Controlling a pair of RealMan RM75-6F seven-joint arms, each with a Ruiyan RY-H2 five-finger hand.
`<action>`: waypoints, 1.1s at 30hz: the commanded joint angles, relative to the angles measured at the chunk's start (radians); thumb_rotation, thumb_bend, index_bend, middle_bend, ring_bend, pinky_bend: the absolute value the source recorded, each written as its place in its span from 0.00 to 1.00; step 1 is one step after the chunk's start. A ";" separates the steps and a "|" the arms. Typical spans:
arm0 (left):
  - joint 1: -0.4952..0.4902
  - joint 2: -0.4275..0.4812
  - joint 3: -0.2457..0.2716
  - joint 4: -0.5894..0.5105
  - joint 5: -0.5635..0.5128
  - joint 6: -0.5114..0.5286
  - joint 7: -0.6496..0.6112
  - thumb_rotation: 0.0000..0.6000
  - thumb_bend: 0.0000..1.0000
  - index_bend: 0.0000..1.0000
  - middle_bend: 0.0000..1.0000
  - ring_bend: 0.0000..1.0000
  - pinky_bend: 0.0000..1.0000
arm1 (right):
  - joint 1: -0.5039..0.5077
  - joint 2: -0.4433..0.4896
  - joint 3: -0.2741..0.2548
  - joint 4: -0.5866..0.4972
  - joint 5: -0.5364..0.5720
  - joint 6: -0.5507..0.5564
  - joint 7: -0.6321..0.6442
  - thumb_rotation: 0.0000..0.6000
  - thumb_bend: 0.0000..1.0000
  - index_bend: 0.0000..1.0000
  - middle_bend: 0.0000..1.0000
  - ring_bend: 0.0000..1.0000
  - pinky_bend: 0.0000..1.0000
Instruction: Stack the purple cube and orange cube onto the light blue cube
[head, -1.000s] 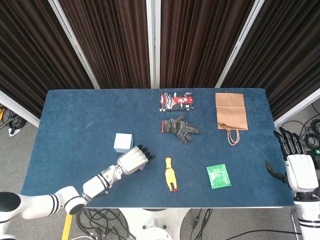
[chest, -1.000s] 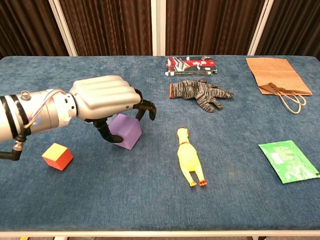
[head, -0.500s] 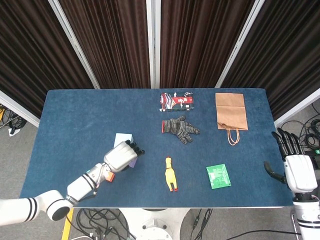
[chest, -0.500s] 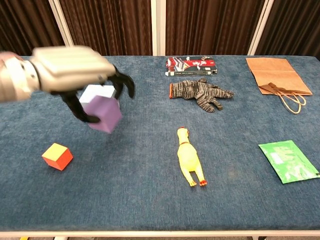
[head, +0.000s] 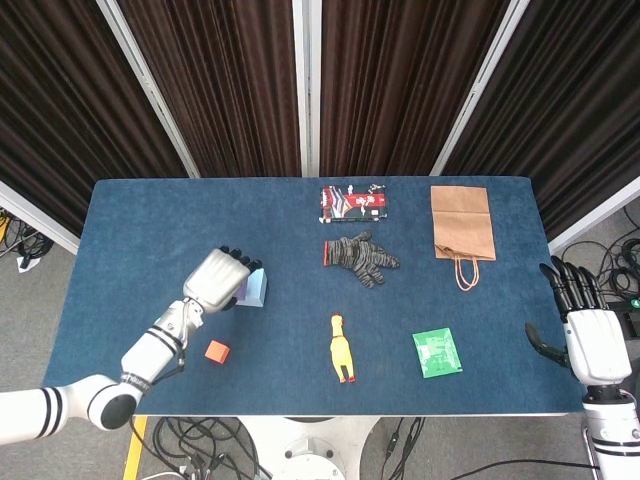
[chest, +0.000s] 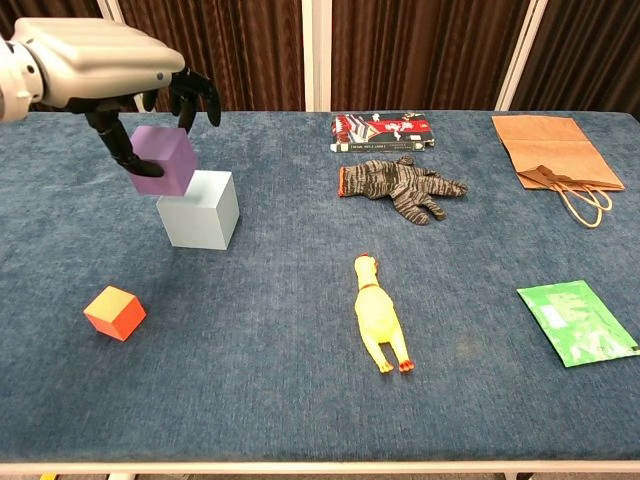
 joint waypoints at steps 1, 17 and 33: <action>-0.063 0.013 -0.018 -0.007 -0.135 -0.072 0.020 1.00 0.27 0.36 0.58 0.36 0.41 | 0.000 -0.001 0.000 0.000 0.001 -0.001 -0.001 1.00 0.23 0.07 0.01 0.00 0.00; -0.187 -0.010 0.010 0.072 -0.195 -0.142 -0.017 1.00 0.27 0.36 0.58 0.36 0.41 | 0.001 0.001 0.001 0.003 0.007 -0.004 -0.005 1.00 0.23 0.07 0.01 0.00 0.00; -0.219 -0.022 0.043 0.126 -0.208 -0.152 -0.087 1.00 0.27 0.36 0.58 0.36 0.40 | 0.005 0.010 -0.008 0.006 0.000 -0.020 -0.006 1.00 0.23 0.07 0.00 0.00 0.00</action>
